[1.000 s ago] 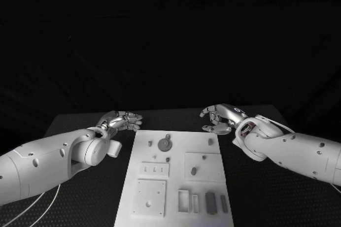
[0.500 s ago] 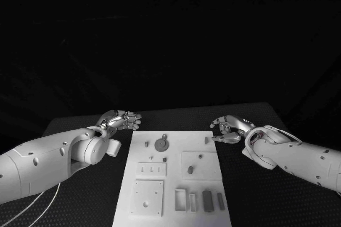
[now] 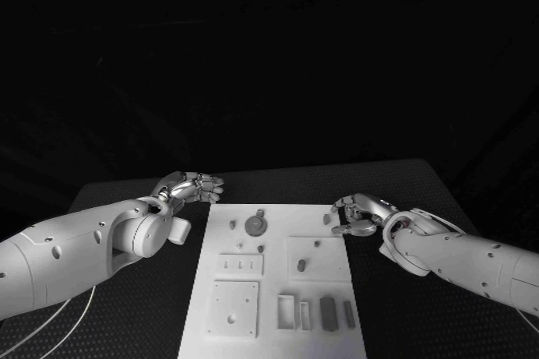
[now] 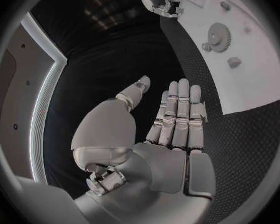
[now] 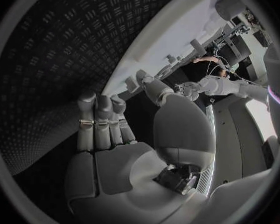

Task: Assemble the parts on the task board

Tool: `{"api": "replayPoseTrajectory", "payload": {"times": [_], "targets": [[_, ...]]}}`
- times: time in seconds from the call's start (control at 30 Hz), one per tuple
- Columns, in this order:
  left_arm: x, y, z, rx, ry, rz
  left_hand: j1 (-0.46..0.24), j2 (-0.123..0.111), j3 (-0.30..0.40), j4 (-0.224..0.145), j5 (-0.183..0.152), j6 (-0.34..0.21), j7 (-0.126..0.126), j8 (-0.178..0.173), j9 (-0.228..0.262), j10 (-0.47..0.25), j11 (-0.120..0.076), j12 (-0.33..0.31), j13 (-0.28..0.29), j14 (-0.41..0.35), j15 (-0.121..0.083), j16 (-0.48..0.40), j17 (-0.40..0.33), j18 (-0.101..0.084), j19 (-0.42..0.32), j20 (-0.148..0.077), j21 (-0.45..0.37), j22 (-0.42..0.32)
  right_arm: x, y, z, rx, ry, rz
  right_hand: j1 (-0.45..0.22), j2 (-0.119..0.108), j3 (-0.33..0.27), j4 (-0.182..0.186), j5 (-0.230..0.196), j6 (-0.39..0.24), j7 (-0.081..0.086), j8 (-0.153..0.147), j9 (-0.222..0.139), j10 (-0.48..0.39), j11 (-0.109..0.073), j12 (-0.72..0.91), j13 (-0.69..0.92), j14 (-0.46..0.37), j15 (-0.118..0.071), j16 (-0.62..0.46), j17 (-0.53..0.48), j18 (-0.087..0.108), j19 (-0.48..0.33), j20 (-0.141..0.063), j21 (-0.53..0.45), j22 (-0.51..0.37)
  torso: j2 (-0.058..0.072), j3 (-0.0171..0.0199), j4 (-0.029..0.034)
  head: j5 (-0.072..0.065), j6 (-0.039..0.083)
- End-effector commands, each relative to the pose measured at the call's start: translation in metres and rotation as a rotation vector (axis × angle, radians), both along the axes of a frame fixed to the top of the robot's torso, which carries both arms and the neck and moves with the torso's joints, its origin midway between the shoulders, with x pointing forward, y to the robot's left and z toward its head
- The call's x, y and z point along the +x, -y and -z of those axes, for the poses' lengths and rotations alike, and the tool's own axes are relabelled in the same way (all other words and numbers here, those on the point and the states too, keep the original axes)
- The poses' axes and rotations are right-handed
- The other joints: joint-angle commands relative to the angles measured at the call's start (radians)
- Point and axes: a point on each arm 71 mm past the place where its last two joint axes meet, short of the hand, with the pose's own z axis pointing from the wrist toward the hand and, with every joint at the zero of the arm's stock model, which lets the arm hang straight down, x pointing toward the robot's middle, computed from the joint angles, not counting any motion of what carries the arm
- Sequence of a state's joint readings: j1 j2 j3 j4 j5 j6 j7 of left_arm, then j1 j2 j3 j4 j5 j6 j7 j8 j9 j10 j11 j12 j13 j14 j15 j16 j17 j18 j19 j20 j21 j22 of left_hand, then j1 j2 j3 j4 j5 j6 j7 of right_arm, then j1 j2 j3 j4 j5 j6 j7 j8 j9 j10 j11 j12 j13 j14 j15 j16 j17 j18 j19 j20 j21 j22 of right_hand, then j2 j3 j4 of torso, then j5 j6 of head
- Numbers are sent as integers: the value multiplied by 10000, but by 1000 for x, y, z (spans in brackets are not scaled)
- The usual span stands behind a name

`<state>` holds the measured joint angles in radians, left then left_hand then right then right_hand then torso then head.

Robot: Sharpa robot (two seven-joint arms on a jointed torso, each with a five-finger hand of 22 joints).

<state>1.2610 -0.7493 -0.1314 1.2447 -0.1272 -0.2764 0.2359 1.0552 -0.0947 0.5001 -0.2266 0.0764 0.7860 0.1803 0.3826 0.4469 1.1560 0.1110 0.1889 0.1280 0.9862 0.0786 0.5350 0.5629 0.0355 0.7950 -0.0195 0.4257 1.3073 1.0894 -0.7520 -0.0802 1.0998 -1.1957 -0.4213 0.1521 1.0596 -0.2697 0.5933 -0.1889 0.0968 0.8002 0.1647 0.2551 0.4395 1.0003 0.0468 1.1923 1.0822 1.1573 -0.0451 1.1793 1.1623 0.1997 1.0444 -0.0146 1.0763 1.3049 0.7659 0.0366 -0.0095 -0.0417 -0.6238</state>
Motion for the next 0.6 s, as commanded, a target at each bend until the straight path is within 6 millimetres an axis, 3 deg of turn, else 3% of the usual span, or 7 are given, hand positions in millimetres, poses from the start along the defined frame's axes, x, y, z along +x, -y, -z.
{"api": "replayPoseTrajectory", "payload": {"times": [0.03, 0.27, 0.6], "targets": [[0, 3, -1, -86, 107, 223, -99, 0, 51, -8, -23, -4, 56, -36, -12, 39, 62, -51, -4, -58, 28, -58, 14, 172, -47, 8, 47, 202, -1, -4, 2, 115, -59, -237, -51, 82, -80, -5, -12, 13, 100, -55, -11, -992, 162, 26, 11, -77, -2, 15, 17, 621, -87, 9, -67, 16, 3, -2, 5, 5, -24], [-1, 3, -1, -94, 93, 251, -101, 2, 51, -7, -23, -4, 57, -37, -12, 39, 62, -53, -4, -58, 28, -59, 14, 172, -48, 8, 48, 202, -1, -8, 5, 138, -73, -246, 179, 325, 51, -26, -206, 336, 83, 135, 42, -922, 146, 105, 15, -11, -15, 123, 48, 621, 5, -18, 6, 46, -1, -15, 1, 21, -45], [-1, 3, -1, -81, 80, 254, -110, 6, 49, -3, -26, -5, 57, -38, -12, 39, 62, -56, -4, -58, 29, -60, 16, 171, -49, 9, 49, 201, 0, -12, 6, 171, 12, -247, 549, 499, 727, 104, -480, 917, -128, 465, 122, -781, -50, 186, -27, 66, -197, 235, 53, 621, 108, -79, 96, 86, 2, -5, -3, 38, -93]]}}
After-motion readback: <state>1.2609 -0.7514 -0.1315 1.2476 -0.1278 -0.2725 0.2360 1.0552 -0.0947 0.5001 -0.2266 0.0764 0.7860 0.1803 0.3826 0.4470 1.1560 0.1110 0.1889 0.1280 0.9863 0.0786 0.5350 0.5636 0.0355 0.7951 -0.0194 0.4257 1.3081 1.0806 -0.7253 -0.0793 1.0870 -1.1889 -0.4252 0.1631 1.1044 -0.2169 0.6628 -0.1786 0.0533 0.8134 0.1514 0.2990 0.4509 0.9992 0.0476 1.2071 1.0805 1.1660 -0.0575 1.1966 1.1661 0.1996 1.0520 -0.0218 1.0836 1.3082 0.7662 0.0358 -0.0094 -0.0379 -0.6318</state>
